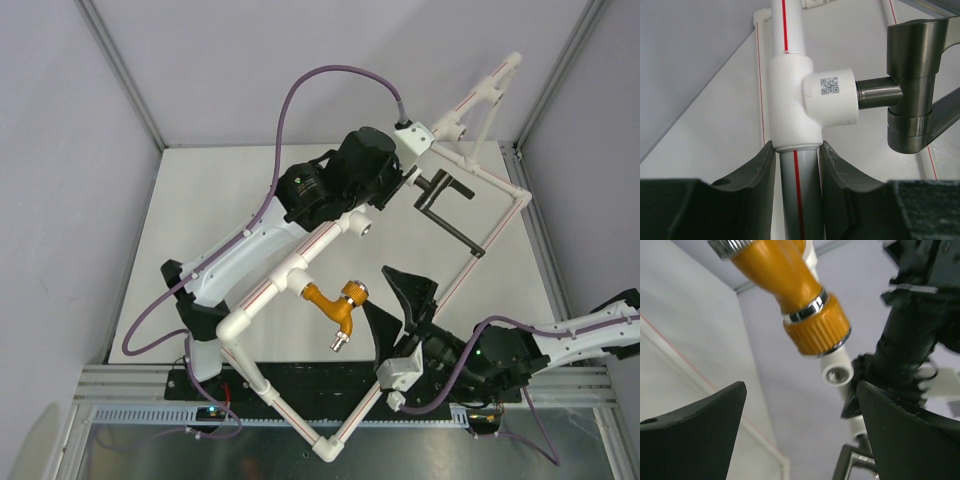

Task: Install the water faucets
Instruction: Screw the water faucet onto the adaptor.

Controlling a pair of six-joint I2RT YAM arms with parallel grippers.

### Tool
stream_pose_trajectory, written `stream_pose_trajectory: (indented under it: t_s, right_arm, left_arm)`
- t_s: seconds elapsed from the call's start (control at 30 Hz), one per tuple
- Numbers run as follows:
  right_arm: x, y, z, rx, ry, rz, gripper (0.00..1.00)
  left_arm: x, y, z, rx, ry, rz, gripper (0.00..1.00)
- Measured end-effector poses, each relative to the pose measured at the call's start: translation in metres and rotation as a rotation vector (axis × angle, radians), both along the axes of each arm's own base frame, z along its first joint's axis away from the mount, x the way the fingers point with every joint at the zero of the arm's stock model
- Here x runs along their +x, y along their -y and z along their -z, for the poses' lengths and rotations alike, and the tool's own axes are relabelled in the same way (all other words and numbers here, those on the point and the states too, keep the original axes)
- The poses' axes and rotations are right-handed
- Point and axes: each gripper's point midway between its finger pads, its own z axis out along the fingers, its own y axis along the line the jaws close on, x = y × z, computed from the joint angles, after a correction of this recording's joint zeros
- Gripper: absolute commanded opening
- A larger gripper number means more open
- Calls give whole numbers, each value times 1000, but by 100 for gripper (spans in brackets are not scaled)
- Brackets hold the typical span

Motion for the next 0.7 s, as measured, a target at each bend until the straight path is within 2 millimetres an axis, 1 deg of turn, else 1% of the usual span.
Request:
stream_pose_trajectory:
  t_s: [0.17, 0.3, 0.4, 0.47, 0.6, 0.67, 0.7]
  right_arm:
    - [-15, -10, -25, -23, 156, -80, 99]
    - [-27, -23, -46, -24, 213, -133, 99]
    - [-34, -33, -56, -25, 232, -172, 99]
    - [-38, -42, -55, -46, 243, -195, 99]
    - [-43, -62, -39, -108, 254, -232, 98]
    - [-44, -71, -31, -134, 252, -249, 91]
    - [-45, -75, -27, -142, 249, -259, 86]
  left_arm:
    - [0, 0, 0, 0, 0, 0, 8]
    - [0, 0, 0, 0, 0, 0, 9]
    - [0, 0, 0, 0, 1, -1, 9]
    - [0, 0, 0, 0, 1, -1, 9]
    - [0, 0, 0, 0, 1, -1, 9]
    - [0, 0, 0, 0, 1, -1, 9]
    - [0, 0, 0, 0, 1, -1, 9]
